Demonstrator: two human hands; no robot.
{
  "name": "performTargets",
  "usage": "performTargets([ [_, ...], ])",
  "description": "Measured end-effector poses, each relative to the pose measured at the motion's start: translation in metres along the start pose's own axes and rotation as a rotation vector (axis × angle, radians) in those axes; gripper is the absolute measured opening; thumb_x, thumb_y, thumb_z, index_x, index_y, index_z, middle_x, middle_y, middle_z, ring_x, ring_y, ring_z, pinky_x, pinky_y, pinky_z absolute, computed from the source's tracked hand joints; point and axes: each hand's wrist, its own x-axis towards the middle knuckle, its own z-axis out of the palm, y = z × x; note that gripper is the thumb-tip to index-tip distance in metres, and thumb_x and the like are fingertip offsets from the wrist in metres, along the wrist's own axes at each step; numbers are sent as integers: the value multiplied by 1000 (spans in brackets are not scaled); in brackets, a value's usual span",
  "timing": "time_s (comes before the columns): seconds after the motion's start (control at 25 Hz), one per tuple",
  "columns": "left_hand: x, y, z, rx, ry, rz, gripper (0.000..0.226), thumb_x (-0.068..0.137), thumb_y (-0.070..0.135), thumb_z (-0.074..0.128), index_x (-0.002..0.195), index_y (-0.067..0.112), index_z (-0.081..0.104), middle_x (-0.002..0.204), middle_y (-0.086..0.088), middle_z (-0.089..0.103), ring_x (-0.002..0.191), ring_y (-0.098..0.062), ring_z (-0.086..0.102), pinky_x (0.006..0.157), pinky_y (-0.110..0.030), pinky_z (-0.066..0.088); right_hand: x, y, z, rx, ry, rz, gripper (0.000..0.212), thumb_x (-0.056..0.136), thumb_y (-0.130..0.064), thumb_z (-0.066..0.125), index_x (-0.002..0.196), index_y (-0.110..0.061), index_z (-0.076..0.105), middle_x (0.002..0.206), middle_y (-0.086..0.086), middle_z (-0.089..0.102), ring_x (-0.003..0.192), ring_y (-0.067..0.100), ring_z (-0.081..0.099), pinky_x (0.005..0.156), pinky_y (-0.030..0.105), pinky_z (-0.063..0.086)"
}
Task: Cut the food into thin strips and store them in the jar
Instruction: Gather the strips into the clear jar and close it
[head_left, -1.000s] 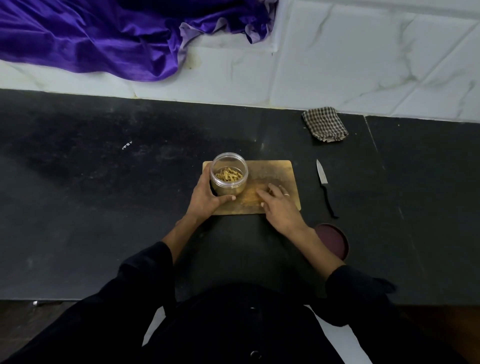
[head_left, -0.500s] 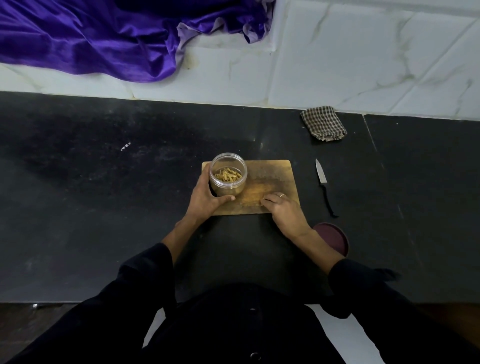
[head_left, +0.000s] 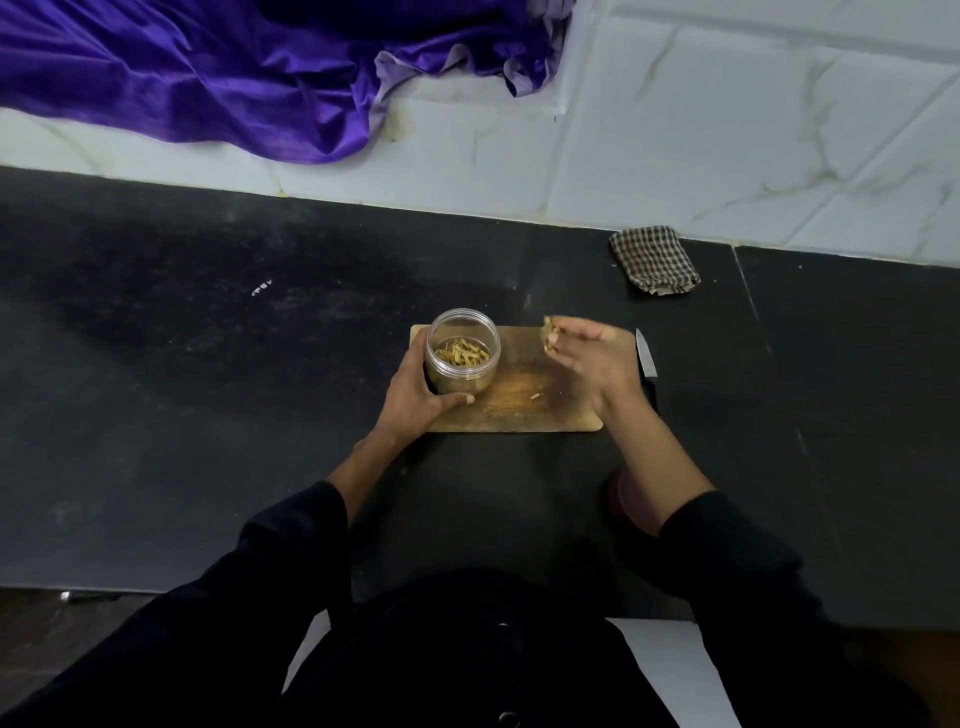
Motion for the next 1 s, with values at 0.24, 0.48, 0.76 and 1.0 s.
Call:
performTargets([
  [0.24,-2,2,0,7,1,4,93,61,25,88,132,41,31,119,30,45,116,3,45,95,-18,35,-1,-26,67,-543,-184,-292,23,86,-1,71,109,-5,74,104,7,75,95,16,71,89,33,58],
  [0.48,-2,1,0,14,-2,2,92,61,26,88,131,42,30,118,34,43,112,11,44,92,-13,34,-4,-23,74,-905,-188,-428,23,94,1,59,108,-9,75,112,4,73,105,12,67,89,14,48],
  [0.76,-1,0,0,-7,3,0,95,59,24,89,136,32,34,126,22,47,120,0,44,95,-17,35,3,-1,33,-374,-132,-129,22,91,10,58,105,2,72,92,8,73,81,12,69,76,22,59],
  [1.0,-1,-1,0,3,-4,-1,96,59,26,89,137,31,32,128,19,46,121,-2,43,97,-21,35,11,40,-14,-761,-111,-88,19,90,3,65,104,-6,75,101,2,72,92,10,64,84,21,54],
])
